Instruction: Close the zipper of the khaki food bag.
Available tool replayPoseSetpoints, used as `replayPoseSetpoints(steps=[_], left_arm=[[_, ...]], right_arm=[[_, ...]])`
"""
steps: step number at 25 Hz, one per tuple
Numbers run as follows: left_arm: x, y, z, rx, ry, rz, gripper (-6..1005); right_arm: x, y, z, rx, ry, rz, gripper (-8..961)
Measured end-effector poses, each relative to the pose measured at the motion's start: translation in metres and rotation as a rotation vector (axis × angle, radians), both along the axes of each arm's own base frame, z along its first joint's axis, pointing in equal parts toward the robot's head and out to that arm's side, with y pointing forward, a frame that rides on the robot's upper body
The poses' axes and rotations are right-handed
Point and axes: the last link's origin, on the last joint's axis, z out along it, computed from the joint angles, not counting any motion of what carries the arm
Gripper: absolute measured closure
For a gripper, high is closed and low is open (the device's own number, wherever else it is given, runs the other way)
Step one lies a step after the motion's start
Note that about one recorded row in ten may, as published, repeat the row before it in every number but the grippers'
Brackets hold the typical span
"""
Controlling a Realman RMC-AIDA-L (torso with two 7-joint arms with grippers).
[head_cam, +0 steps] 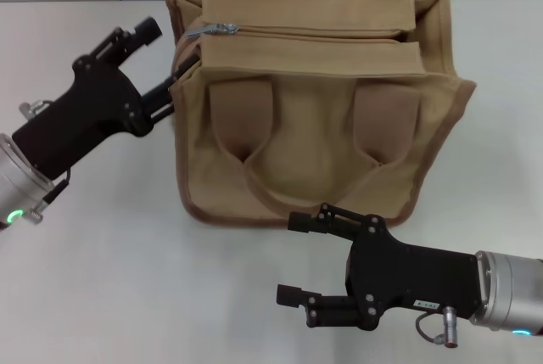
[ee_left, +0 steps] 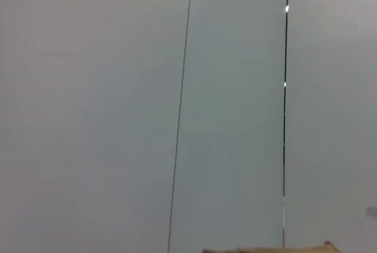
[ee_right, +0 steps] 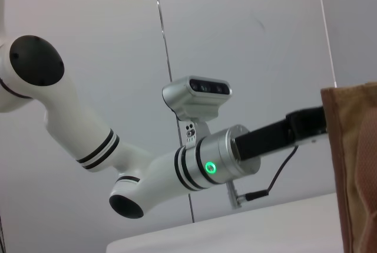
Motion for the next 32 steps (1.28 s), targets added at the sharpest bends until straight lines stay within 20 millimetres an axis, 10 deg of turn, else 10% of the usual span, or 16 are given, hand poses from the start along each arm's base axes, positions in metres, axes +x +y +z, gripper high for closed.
replayPoseSetpoints(steps=[11,32], left_arm=[[0.014,0.012,0.002,0.061,-0.054,-0.013,191],[-0.024,-0.010,0.020,0.037,0.028,0.068,190]], right_arm=[[0.000,-0.002,-0.002,-0.006,0.004,-0.015,117],[0.004,0.002,-0.005,0.006,-0.029,-0.040,117]])
